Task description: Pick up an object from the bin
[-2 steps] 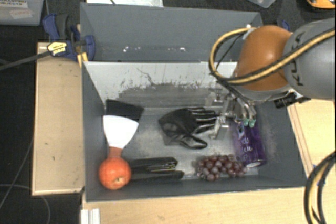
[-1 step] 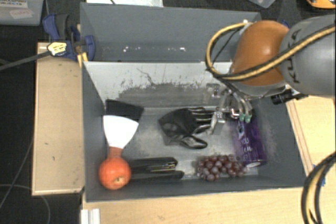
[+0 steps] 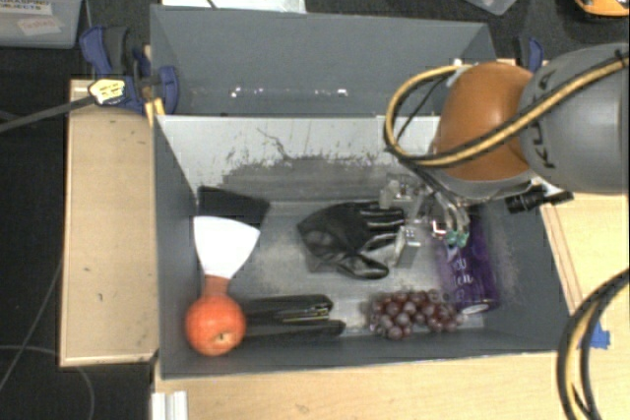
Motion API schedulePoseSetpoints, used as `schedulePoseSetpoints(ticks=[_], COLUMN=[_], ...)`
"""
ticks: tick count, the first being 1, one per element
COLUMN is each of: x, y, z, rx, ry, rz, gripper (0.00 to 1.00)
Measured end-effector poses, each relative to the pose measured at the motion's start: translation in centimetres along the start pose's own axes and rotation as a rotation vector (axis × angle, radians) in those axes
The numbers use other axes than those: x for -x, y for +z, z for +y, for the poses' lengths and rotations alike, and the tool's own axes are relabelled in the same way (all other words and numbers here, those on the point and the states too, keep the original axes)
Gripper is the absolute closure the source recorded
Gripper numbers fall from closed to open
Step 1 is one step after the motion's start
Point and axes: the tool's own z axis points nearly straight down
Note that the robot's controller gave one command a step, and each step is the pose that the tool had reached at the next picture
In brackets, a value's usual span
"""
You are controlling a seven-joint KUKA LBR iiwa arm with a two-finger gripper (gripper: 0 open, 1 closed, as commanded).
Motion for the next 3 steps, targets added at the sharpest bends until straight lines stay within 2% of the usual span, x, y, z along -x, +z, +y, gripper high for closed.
schedulePoseSetpoints(ticks=[1,2,3], x=[1.5,-0.8,-0.6], y=[-1.5,1.8,-10.0], z=[1.3,0.7,0.8], rx=[0.003,0.0,0.002], ry=[0.029,0.003,0.024], rz=[-0.012,-0.002,-0.01], gripper=[0.0,0.0,0.0])
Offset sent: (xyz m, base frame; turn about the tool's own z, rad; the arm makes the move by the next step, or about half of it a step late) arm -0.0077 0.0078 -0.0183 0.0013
